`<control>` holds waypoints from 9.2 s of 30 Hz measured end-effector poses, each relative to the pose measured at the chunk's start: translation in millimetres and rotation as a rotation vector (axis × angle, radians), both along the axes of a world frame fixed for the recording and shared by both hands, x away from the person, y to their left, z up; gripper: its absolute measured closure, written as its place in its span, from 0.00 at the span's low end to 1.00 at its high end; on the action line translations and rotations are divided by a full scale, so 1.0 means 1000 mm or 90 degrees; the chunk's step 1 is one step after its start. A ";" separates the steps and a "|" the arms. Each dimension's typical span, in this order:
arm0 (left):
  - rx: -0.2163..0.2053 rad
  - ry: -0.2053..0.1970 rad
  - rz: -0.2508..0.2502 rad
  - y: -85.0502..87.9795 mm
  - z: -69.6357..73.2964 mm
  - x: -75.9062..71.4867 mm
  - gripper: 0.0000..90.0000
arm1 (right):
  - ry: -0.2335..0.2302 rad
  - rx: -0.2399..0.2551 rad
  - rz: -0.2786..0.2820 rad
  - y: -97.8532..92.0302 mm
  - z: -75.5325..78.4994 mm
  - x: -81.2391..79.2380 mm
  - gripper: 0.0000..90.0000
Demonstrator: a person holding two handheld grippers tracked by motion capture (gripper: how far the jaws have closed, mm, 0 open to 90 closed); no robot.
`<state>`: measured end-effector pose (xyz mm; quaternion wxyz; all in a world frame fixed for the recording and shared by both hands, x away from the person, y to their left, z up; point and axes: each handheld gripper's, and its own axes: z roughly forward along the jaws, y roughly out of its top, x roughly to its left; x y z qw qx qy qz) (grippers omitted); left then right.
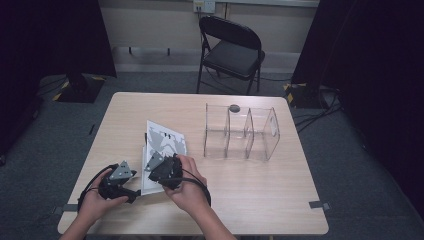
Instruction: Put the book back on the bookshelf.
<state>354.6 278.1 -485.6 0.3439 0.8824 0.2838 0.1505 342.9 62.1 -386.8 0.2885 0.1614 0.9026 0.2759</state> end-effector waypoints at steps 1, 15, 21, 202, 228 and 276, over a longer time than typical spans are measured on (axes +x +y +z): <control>-0.002 -0.006 0.001 0.001 0.001 0.000 0.24 | -0.001 0.002 0.003 0.000 0.000 0.000 0.65; 0.006 -0.048 -0.025 -0.004 0.013 -0.005 0.25 | 0.002 -0.016 0.009 -0.002 0.003 0.001 0.65; 0.018 -0.059 -0.031 -0.007 0.015 -0.006 0.25 | 0.006 -0.021 0.013 -0.002 0.003 0.000 0.65; 0.036 -0.177 -0.173 -0.033 0.083 -0.016 0.66 | 0.155 0.119 0.058 -0.104 0.060 0.006 0.19; 0.059 -0.113 -0.167 -0.040 0.109 -0.012 0.69 | 0.242 0.135 -0.046 -0.168 -0.103 0.002 0.15; 0.073 -0.096 -0.109 -0.027 0.132 0.002 0.79 | 0.202 0.207 -0.049 -0.175 -0.114 -0.003 0.13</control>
